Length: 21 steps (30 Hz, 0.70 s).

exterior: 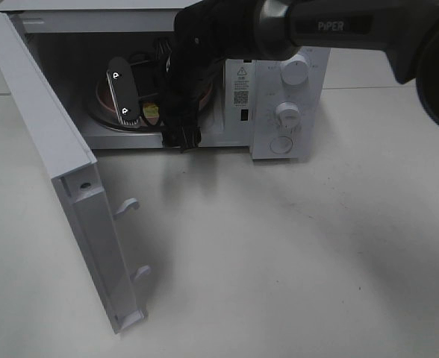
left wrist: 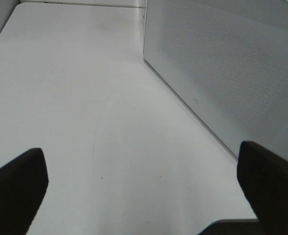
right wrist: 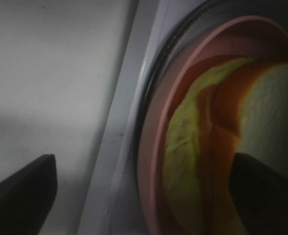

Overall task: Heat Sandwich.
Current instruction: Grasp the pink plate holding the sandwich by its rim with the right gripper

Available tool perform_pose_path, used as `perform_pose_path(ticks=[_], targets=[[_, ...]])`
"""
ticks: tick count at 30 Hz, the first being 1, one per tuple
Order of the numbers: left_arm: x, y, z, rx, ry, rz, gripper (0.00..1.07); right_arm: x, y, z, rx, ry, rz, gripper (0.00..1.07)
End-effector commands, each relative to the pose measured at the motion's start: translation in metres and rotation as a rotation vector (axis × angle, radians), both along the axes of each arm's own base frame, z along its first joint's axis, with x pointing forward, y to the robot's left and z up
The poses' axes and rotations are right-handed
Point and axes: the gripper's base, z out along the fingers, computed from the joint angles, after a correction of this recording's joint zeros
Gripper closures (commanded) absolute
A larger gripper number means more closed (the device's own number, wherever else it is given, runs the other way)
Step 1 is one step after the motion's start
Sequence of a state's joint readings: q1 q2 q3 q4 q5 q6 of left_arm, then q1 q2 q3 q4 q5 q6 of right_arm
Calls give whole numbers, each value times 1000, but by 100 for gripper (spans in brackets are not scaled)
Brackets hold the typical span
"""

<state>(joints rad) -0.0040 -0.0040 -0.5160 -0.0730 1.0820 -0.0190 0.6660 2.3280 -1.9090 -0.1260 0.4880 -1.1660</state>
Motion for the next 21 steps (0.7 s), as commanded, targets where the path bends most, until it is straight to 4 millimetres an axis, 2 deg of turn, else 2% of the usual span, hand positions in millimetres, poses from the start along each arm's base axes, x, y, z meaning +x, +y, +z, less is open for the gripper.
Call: perform_pose_path(ticks=[1, 14, 21], targets=[[-1, 0, 1, -5, -16, 1, 9, 5, 6, 0, 29, 3, -29, 22], [-1, 0, 1, -5, -16, 1, 9, 19, 16, -22, 15, 24, -41, 24], [-1, 0, 1, -5, -16, 1, 9, 13, 26, -33, 15, 39, -22, 28]])
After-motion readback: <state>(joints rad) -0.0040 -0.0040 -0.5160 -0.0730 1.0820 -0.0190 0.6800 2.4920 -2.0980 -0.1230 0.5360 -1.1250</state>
